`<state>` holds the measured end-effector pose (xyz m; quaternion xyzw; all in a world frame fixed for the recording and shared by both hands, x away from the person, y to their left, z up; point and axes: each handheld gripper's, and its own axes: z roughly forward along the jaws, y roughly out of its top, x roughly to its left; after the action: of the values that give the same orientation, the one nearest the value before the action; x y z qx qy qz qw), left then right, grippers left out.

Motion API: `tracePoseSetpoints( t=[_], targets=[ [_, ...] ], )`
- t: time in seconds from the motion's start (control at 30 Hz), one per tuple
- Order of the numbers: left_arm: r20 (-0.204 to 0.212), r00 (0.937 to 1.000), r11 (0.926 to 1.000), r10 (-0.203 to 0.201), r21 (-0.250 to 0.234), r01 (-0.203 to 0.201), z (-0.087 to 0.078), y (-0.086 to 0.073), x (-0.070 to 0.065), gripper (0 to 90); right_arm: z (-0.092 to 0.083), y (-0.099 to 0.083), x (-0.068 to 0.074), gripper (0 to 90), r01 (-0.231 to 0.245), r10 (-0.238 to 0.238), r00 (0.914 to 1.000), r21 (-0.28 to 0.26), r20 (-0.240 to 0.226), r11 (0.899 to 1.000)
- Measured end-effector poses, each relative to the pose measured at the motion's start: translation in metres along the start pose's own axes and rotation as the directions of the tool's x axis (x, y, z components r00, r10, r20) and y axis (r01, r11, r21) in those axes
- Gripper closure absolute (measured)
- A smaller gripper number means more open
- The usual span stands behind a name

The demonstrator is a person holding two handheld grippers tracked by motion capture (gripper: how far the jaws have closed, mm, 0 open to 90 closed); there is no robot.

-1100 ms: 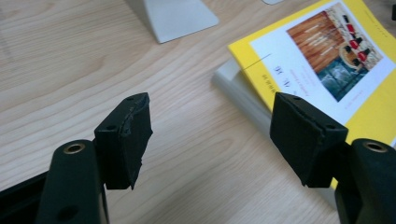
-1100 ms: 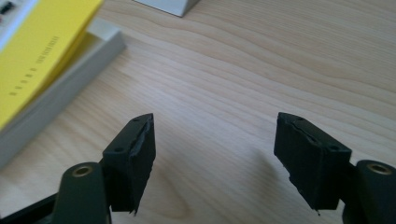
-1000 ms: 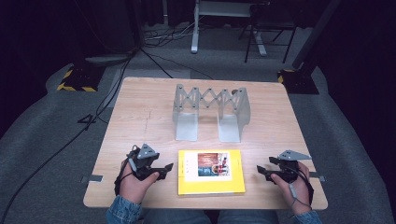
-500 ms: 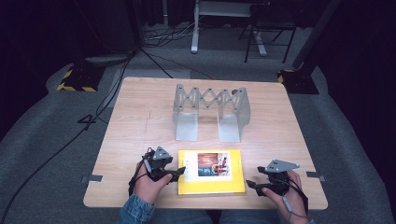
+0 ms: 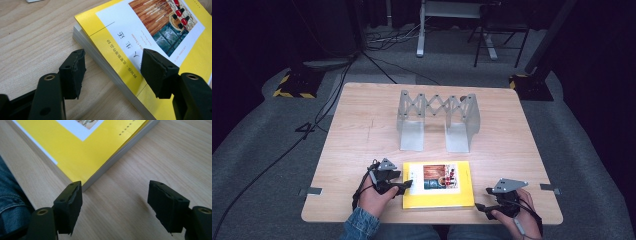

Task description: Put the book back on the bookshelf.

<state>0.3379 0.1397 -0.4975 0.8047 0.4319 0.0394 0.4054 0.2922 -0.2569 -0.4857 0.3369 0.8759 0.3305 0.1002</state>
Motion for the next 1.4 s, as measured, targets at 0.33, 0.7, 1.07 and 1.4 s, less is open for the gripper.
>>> tracePoseSetpoints(
  t=[0.33, 0.7, 1.07, 1.4],
  targets=[
    [-0.022, 0.9997, 0.9999, -0.006, -0.012, 0.006, 0.004, 0.000, 0.000, 30.6, 0.006, -0.001, 0.007, 27.6, 0.031, -0.031, 0.9992, 0.010, -0.027, 0.999],
    [-0.003, 0.9997, 0.9995, 0.026, -0.018, -0.026, 0.009, 0.003, -0.006, 33.6, 0.014, 0.001, 0.015, 27.3, 0.078, -0.078, 0.9970, -0.021, -0.003, 0.997],
    [-0.013, 0.9966, 0.9961, 0.082, -0.034, -0.082, 0.003, 0.006, -0.013, 38.3, 0.022, 0.006, 0.021, 29.8, 0.108, -0.110, 0.9936, -0.067, -0.028, 0.992],
    [0.111, 0.9937, 0.9953, 0.011, -0.097, 0.000, -0.002, 0.005, -0.012, 57.2, 0.025, 0.009, 0.023, 28.6, 0.108, -0.110, 0.9935, -0.059, -0.030, 0.992]
  ],
)
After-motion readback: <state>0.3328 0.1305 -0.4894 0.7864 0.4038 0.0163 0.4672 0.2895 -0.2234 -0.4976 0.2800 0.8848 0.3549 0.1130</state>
